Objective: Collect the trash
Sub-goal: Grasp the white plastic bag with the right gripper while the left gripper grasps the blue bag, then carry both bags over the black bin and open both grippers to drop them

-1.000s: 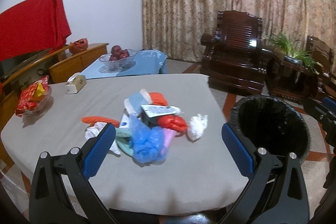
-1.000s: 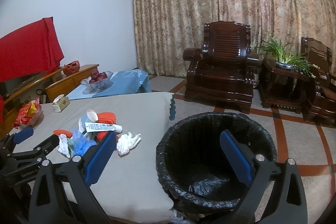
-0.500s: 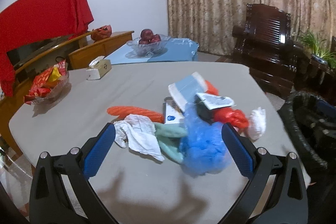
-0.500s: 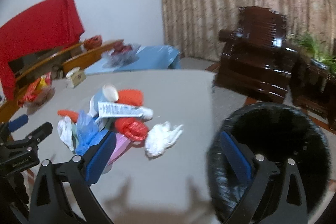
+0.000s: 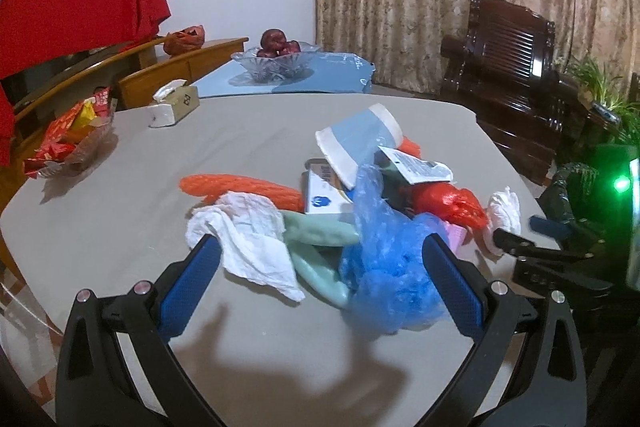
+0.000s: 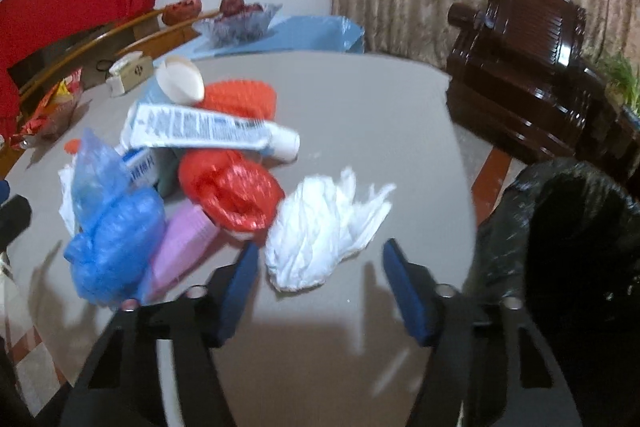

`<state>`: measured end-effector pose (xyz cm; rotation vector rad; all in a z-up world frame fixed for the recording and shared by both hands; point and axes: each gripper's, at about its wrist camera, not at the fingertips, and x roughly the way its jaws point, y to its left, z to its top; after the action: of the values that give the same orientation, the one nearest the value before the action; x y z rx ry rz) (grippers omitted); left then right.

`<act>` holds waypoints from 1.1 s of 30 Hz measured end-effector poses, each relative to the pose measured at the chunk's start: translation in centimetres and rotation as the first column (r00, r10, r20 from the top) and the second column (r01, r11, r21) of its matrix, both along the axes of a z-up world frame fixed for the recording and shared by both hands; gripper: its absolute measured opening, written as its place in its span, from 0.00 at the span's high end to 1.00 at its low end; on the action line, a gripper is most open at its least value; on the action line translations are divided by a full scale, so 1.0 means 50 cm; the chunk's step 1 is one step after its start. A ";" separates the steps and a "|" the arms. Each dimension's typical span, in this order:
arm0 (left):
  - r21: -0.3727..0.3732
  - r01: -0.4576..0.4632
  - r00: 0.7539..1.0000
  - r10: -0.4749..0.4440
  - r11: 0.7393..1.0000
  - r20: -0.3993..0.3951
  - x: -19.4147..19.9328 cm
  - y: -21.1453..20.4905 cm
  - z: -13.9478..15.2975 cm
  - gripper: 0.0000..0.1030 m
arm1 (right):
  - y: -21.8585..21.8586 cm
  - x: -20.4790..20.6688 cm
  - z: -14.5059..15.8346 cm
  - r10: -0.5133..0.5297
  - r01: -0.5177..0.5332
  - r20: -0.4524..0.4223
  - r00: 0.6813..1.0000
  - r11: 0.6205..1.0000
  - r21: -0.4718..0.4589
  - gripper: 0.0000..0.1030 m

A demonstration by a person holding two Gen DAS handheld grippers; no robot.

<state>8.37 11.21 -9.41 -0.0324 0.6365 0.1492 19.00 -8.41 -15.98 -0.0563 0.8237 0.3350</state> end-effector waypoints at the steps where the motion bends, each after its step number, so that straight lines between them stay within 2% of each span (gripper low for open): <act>1: -0.005 0.008 1.000 -0.008 1.000 -0.002 0.000 -0.006 -0.002 0.05 | -0.002 0.001 -0.003 0.017 -0.017 -0.009 1.000 1.000 0.013 0.61; 2: -0.005 0.015 1.000 -0.015 1.000 -0.002 0.000 -0.012 -0.004 0.05 | -0.003 0.001 -0.005 0.035 -0.035 -0.016 0.999 0.999 0.028 0.70; 6: 0.007 0.037 0.999 -0.037 0.999 -0.008 0.002 -0.037 -0.011 0.08 | -0.003 -0.009 0.005 0.055 -0.055 0.007 0.998 0.998 0.013 0.78; 7: 0.008 0.042 0.999 -0.042 0.999 -0.015 0.005 -0.042 -0.015 0.10 | -0.005 -0.012 0.008 0.055 -0.055 0.011 0.998 0.998 0.013 0.78; 9: 0.002 0.053 0.998 -0.053 0.999 -0.026 0.010 -0.050 -0.021 0.21 | -0.016 -0.018 0.019 0.045 -0.046 0.019 0.999 0.999 0.025 0.78; 16: 0.004 0.074 0.996 -0.074 0.997 -0.047 0.040 -0.078 -0.045 0.23 | -0.056 -0.046 0.058 0.018 -0.020 0.060 0.998 0.999 0.039 0.78; 19: 0.016 0.088 0.994 -0.087 0.996 -0.068 0.054 -0.095 -0.060 0.28 | -0.067 -0.055 0.068 0.009 -0.012 0.067 0.998 0.999 0.046 0.78; 22: 0.019 0.099 0.990 -0.096 0.995 -0.102 0.069 -0.106 -0.078 0.46 | -0.077 -0.063 0.069 -0.002 -0.002 0.066 0.998 0.999 0.053 0.78; 24: 0.017 0.102 0.988 -0.099 0.995 -0.119 0.077 -0.109 -0.091 0.64 | -0.084 -0.066 0.069 -0.008 0.005 0.063 0.998 0.998 0.056 0.78; 25: 0.016 0.106 0.988 -0.103 0.994 -0.118 0.077 -0.110 -0.093 0.66 | -0.085 -0.069 0.069 -0.010 0.006 0.063 0.998 0.999 0.054 0.78; 27: 0.020 0.109 0.988 -0.106 0.994 -0.107 0.073 -0.110 -0.089 0.78 | -0.084 -0.071 0.072 -0.012 0.009 0.063 0.998 0.998 0.054 0.78; 33: 0.014 0.102 0.993 -0.101 0.995 -0.065 0.052 -0.110 -0.050 0.86 | -0.091 -0.087 0.093 -0.017 0.010 0.089 0.996 0.997 0.074 0.78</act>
<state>10.98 5.73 -11.92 0.0220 0.6993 0.0578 14.66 -12.98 -11.34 0.0030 0.7216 0.3471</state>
